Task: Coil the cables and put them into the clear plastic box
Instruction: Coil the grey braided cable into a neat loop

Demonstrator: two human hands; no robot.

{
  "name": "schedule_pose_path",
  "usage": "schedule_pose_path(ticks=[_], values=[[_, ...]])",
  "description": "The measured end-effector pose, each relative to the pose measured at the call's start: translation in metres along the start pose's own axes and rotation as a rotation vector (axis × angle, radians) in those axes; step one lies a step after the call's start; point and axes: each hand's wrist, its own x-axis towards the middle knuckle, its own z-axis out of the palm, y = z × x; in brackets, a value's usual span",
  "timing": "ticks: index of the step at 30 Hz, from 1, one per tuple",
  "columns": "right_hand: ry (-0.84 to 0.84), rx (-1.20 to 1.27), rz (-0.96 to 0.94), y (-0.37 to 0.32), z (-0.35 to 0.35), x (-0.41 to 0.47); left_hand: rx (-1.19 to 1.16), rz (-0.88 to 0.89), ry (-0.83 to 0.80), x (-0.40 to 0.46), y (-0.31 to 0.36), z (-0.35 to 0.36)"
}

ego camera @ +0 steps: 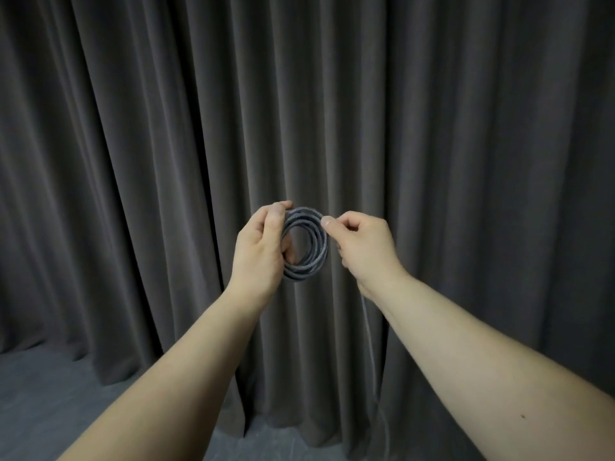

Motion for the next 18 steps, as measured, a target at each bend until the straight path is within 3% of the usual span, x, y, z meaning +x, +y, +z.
schedule_pose_path(ticks=[2, 5, 10, 12, 15, 18], values=[[0.041, 0.142, 0.067, 0.001, 0.001, 0.003, -0.010, 0.002, -0.015, -0.001, -0.002, 0.003], [0.075, 0.152, 0.054, 0.001, 0.003, 0.007, -0.061, -0.014, -0.015, 0.000, -0.005, 0.006], [0.200, -0.168, -0.284, 0.006, 0.003, -0.003, -0.101, -0.005, 0.057, 0.005, -0.005, 0.008], [0.132, -0.228, -0.382, 0.010, 0.004, -0.006, -0.153, -0.009, 0.108, 0.010, -0.003, 0.007], [-0.023, -0.182, -0.324, 0.013, 0.007, -0.007, -0.256, -0.018, 0.143, 0.014, -0.003, 0.004], [-0.031, -0.120, -0.275, 0.013, 0.011, -0.004, -0.325, -0.044, 0.137, 0.015, -0.004, 0.004]])
